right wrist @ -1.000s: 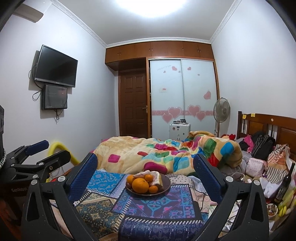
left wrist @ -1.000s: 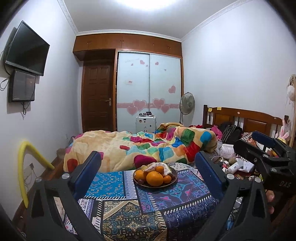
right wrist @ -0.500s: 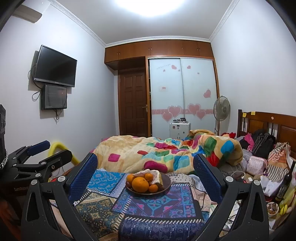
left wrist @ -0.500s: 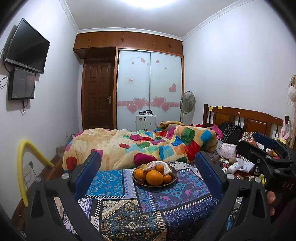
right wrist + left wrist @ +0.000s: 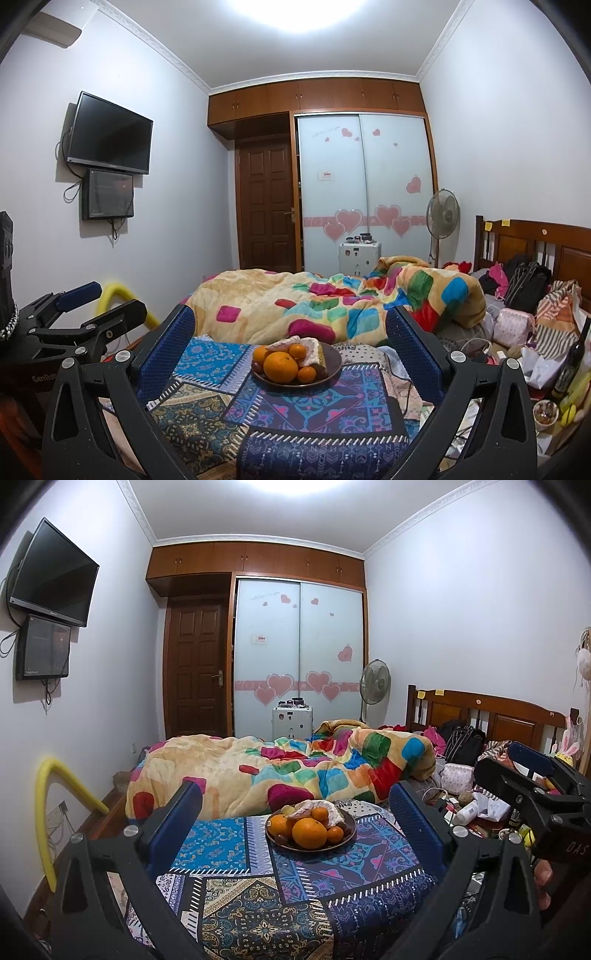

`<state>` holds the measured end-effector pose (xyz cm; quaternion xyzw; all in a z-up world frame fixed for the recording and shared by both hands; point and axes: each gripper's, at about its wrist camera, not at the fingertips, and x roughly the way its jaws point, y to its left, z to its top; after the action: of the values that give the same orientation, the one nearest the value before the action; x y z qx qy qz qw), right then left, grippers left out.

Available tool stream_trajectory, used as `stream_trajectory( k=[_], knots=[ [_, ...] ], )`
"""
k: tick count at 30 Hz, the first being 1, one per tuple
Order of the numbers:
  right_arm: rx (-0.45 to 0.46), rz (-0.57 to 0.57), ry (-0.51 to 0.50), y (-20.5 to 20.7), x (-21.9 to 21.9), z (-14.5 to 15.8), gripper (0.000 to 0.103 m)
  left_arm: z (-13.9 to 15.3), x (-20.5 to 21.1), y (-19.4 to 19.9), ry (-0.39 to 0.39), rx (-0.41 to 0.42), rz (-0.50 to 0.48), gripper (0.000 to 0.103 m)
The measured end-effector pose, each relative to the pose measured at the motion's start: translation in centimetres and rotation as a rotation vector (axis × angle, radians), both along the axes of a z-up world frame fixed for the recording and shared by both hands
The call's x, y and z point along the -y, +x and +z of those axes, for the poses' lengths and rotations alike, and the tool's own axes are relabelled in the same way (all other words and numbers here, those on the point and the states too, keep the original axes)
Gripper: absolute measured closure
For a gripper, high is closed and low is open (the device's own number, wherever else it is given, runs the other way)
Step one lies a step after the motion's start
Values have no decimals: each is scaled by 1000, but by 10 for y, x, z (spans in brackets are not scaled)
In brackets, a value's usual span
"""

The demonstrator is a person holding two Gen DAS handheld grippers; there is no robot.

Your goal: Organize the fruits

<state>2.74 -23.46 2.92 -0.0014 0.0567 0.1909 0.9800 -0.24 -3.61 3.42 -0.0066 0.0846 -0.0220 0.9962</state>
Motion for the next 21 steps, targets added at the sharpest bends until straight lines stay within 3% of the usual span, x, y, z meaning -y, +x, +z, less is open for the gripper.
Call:
stream_trajectory(
  k=[21],
  knots=[
    [-2, -1, 2, 1, 1, 0, 0, 2, 3, 0, 1, -1, -5, 0]
  ],
)
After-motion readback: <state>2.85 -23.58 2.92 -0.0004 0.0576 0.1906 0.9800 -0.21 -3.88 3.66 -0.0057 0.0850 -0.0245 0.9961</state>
